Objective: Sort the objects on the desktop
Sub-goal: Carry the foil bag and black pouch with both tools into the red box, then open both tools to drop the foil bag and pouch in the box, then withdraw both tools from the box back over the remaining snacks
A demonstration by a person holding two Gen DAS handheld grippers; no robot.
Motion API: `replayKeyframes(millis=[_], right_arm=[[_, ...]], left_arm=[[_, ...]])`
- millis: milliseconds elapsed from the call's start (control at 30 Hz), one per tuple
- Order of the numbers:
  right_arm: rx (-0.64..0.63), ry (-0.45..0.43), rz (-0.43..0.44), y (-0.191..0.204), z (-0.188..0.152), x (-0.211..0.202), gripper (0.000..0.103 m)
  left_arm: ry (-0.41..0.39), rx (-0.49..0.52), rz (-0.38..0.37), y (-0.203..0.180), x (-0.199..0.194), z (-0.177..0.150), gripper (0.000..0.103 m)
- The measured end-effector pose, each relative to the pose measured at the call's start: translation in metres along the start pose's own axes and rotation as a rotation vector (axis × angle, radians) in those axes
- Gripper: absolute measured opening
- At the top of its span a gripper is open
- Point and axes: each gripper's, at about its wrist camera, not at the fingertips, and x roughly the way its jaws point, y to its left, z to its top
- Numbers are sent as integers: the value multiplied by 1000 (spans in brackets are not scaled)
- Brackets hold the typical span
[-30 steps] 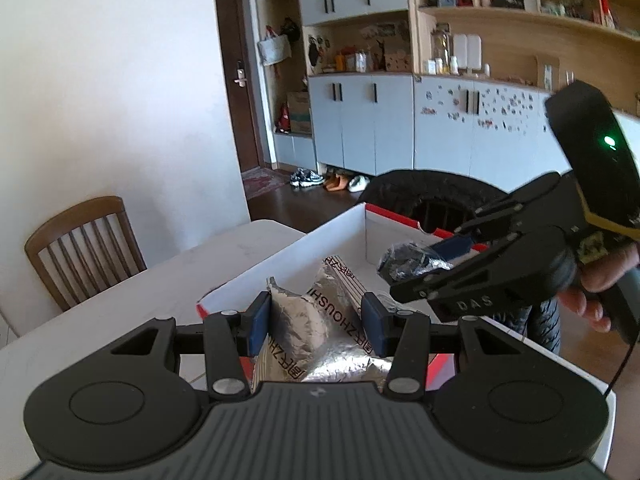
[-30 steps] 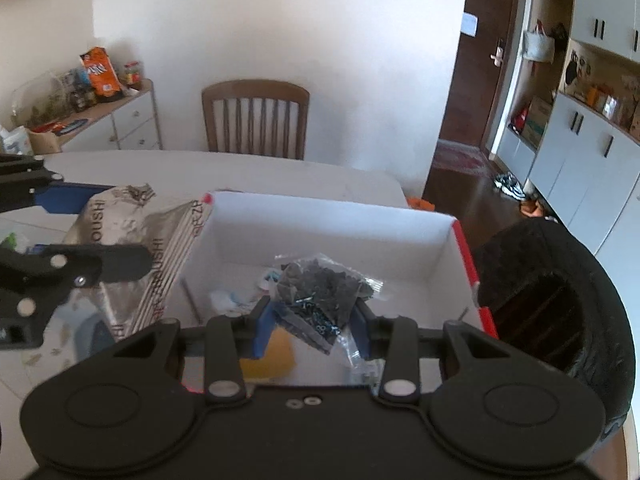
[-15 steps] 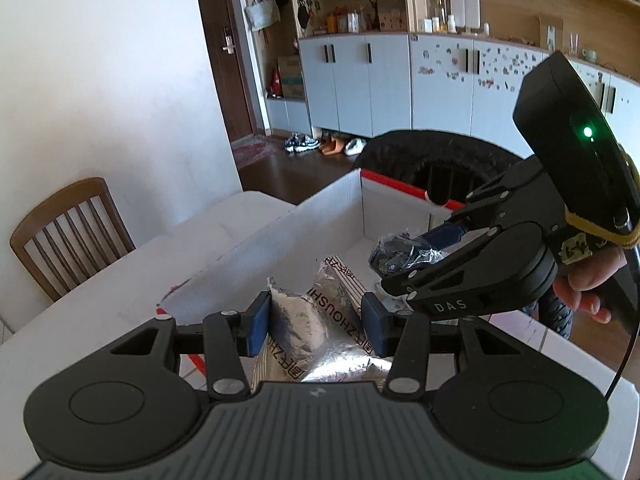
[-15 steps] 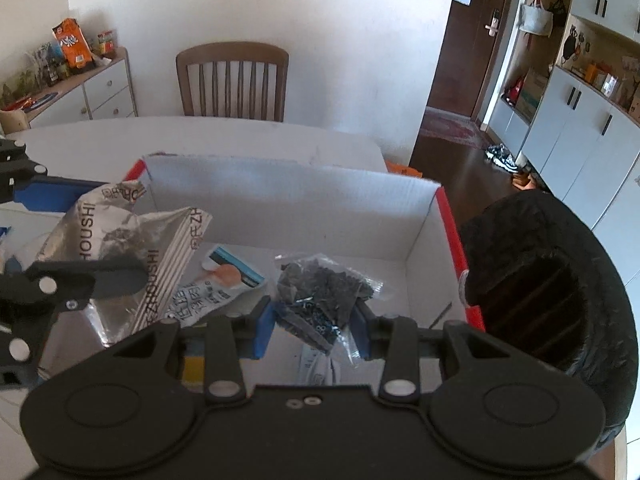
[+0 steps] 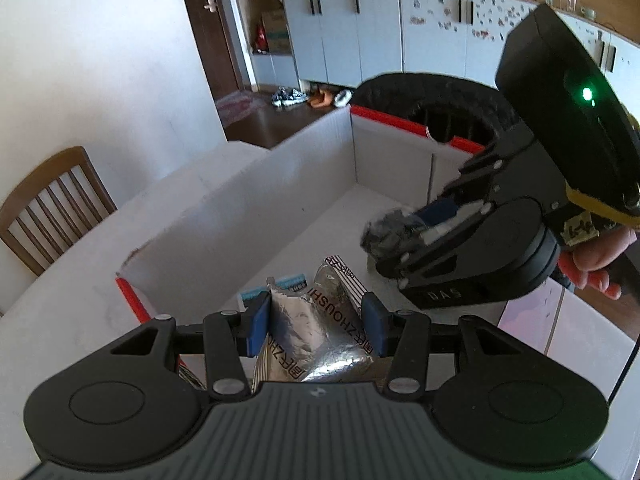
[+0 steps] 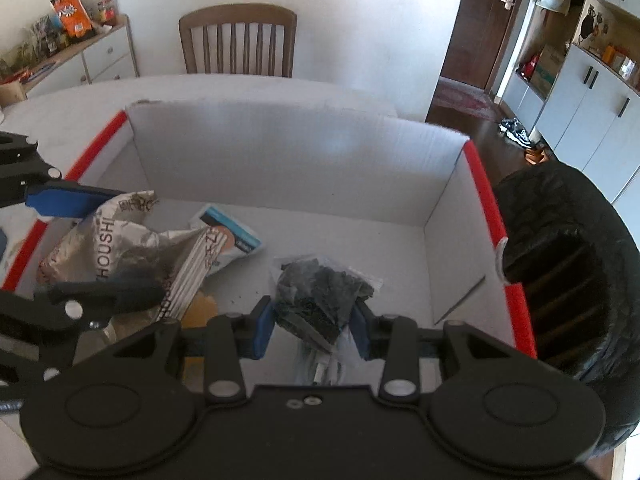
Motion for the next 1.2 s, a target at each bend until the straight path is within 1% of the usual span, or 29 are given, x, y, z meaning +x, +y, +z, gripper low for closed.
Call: replayKeyframes(millis=[133, 333, 400, 467, 567, 633, 700, 900, 1100, 1167, 1200], right_arm=[[0, 2, 8, -1, -1, 2, 40], [11, 12, 12, -3, 0, 3, 42], [19, 17, 14, -3, -1, 3, 48], [32, 12, 16, -6, -3, 2, 65], [50, -1, 18, -8, -4, -2, 66], [57, -15, 22, -9, -4, -6, 66], [62, -24, 24, -10, -3, -9, 66], [66, -43, 24, -10, 0, -19, 66], [69, -64, 35, -8, 1, -33, 67], [67, -80, 39, -7, -1, -39, 72], [67, -88, 43, -6, -1, -43, 73]], left_arm=[[42, 5, -18, -1, 8, -4, 48], [68, -51, -44, 8, 12, -5, 51], [73, -67, -50, 10, 14, -4, 52], [71, -78, -48, 10, 14, -3, 56], [62, -98, -48, 13, 11, -4, 57], [47, -121, -55, 15, 7, -4, 65], [28, -140, -50, 17, 2, -5, 69], [1, -183, -50, 23, -10, -8, 69], [-16, -184, -26, 24, -22, -12, 69], [-28, -188, -22, 24, -26, -13, 69], [-33, -196, -20, 25, -28, -14, 69]])
